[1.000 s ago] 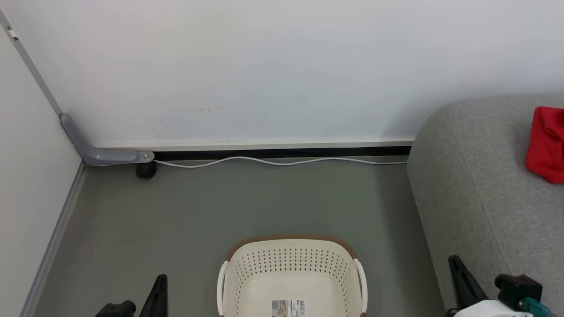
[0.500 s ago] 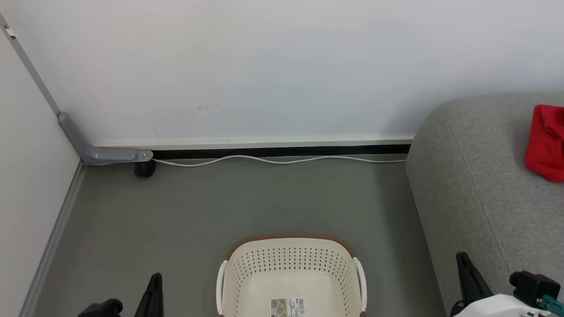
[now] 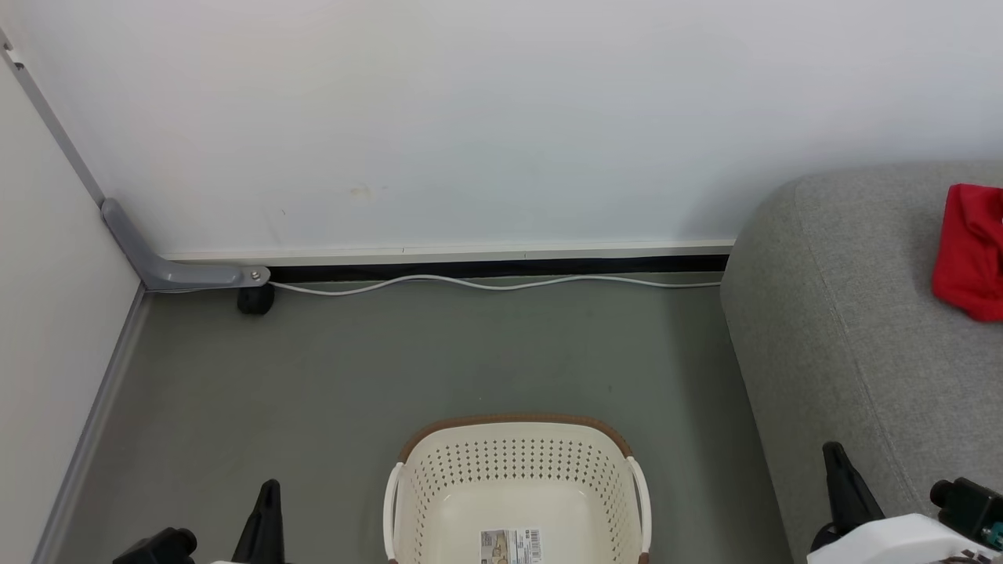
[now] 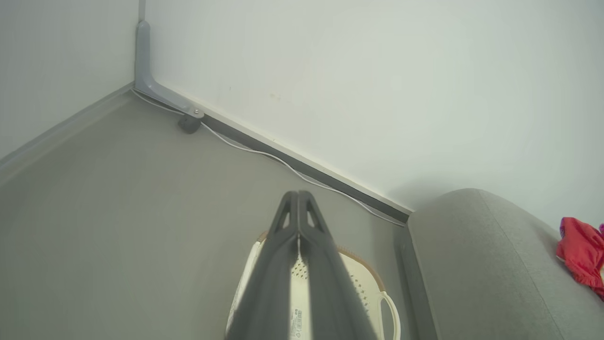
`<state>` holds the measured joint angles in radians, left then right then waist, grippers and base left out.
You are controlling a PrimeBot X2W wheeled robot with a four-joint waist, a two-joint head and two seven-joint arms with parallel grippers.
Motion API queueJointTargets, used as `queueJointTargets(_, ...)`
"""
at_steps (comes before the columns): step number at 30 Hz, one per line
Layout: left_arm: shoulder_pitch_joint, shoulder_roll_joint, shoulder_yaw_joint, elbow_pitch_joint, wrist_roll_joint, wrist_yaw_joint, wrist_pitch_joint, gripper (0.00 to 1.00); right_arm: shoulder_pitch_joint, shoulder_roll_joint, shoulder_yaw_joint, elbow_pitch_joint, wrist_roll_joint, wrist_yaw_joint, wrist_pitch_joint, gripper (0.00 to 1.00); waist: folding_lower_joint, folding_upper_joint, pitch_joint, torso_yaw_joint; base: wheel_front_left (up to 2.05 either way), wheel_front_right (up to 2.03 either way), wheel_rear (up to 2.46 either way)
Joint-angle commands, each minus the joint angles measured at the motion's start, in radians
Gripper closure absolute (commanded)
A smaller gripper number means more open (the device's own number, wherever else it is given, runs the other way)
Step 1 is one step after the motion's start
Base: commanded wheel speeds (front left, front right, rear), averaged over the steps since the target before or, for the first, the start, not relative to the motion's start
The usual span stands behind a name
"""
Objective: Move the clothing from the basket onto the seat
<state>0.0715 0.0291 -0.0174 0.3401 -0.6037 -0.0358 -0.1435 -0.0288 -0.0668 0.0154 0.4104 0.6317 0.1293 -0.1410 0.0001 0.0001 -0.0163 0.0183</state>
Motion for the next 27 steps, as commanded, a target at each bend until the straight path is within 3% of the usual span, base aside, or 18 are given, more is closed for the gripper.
queueJointTargets(1, -0.058, 0.012, 0.018, -0.029, -0.029, -0.011, 0.004, 1.0, -0.041, -0.008, 0.0, -0.031, 0.032, 0.0, 0.008, 1.0, -0.0001, -0.0001, 0.0, 0.0, 0.0, 0.0, 0.0)
queueJointTargets(27, -0.093, 0.015, 0.051, -0.048, -0.313, -0.035, 0.078, 1.0, -0.052, -0.001, -0.038, -0.07, 0.307, 0.001, 0.08, 1.0, -0.0001, -0.0001, 0.006, -0.006, 0.0, 0.0, 0.0)
